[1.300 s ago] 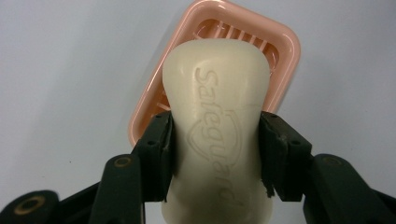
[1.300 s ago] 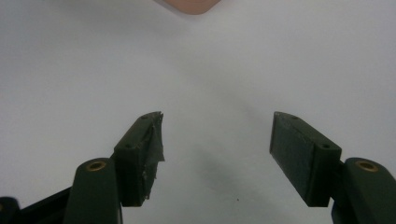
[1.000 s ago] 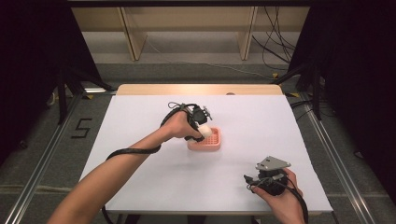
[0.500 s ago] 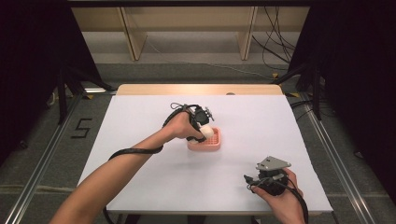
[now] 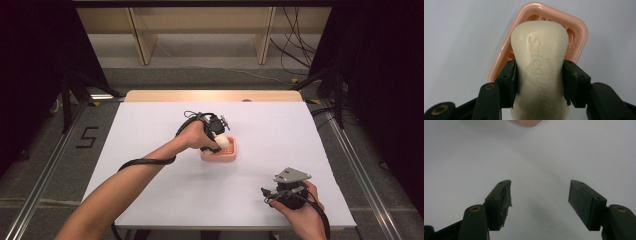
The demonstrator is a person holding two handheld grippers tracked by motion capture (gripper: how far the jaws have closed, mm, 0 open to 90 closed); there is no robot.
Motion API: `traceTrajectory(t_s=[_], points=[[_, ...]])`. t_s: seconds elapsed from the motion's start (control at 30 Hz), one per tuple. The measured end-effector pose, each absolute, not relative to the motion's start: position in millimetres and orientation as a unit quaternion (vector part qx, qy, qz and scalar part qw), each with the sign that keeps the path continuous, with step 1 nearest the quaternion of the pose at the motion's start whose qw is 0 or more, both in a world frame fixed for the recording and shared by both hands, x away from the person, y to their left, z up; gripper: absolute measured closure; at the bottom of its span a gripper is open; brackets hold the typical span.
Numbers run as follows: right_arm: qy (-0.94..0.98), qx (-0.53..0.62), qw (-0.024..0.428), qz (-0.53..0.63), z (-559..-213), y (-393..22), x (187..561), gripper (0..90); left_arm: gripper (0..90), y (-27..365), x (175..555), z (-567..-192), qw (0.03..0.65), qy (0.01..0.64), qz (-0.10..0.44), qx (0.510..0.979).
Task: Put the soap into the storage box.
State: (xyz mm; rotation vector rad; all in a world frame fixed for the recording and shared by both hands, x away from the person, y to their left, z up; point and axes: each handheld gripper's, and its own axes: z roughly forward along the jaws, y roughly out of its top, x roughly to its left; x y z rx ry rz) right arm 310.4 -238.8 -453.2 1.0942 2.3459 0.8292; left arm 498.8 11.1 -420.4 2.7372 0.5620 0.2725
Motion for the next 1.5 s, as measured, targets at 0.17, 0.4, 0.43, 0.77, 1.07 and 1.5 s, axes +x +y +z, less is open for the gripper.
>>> traceTrajectory(t_s=[0.17,0.4,0.43,0.77,1.07,1.5], points=[[0.843,0.393,0.210,0.299,-453.3,-238.7,310.4,35.3,48.8,10.1,499.9,-422.2,0.166,0.199,0.096,0.961],[0.843,0.394,0.210,0.299,-453.2,-238.8,310.4,35.3,48.6,10.0,503.1,-425.5,0.161,0.199,0.091,0.962],[0.843,0.394,0.210,0.299,-453.2,-238.8,310.4,35.3,48.6,10.0,503.1,-425.5,0.161,0.199,0.091,0.962],[0.843,0.395,0.207,0.301,-454.0,-237.8,310.1,35.2,44.1,18.3,499.0,-411.8,0.196,0.227,0.092,0.950],[0.843,0.396,0.206,0.299,-454.5,-238.7,309.9,35.0,41.3,55.4,478.7,-394.9,0.244,0.272,0.115,0.924],[0.846,0.394,0.204,0.296,-455.9,-237.5,311.0,34.2,38.8,192.9,359.4,-426.7,0.333,0.341,0.123,0.870]])
